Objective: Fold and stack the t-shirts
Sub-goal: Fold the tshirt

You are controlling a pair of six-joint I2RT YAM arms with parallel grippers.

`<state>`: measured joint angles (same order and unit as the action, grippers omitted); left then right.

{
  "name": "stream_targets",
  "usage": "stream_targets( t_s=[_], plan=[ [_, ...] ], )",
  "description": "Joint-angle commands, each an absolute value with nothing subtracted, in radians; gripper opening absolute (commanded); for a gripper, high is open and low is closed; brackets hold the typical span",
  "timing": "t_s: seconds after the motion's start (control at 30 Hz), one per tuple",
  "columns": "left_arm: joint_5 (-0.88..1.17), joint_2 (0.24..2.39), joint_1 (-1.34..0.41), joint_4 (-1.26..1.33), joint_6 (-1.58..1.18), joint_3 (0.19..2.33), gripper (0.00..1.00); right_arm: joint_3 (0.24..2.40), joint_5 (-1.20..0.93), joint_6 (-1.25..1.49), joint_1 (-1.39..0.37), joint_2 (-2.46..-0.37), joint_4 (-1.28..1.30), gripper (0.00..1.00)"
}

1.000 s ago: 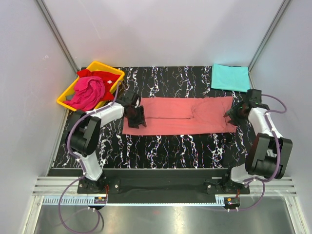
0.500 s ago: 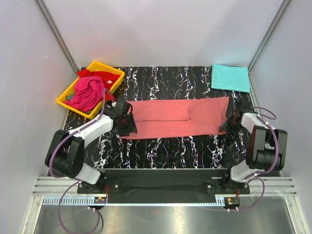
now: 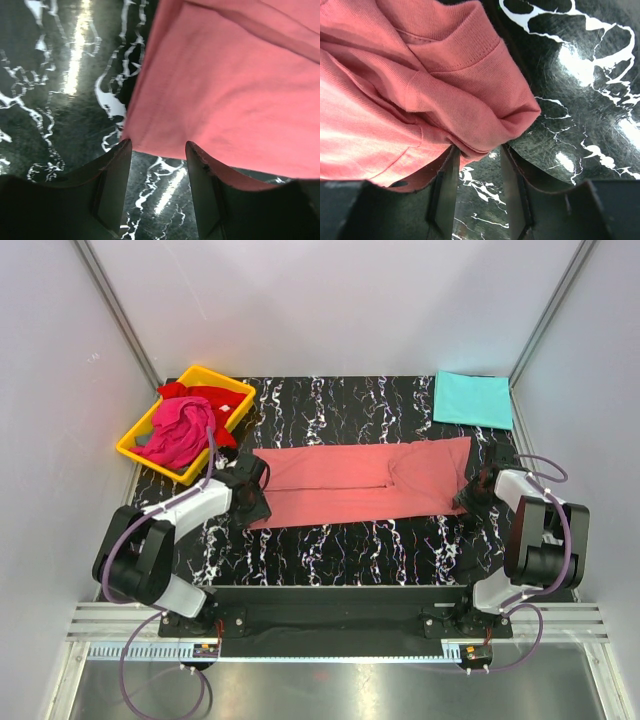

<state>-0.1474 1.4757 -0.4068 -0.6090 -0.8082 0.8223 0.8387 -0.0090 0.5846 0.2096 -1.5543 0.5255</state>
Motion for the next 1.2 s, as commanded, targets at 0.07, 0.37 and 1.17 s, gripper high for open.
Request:
stream_targets(
  t_s=[0.07,0.37,1.17],
  plan=[
    [-0.229,1.494,-0.4,-0.615,-0.859,0.81,0.53,0.867,0.038,0.563,0.212,-1.569,0.5,0.44],
    [-0.228,1.345,-0.4,-0.716,-0.845,0.877,0.54,0.94,0.086,0.658,0.212,-1.488,0.627,0.45],
    [0.134,1.801,-0.4,-0.501,-0.485,1.242,0.62,1.161,0.012,1.224,0.101,-1.718,0.597,0.59]
  ],
)
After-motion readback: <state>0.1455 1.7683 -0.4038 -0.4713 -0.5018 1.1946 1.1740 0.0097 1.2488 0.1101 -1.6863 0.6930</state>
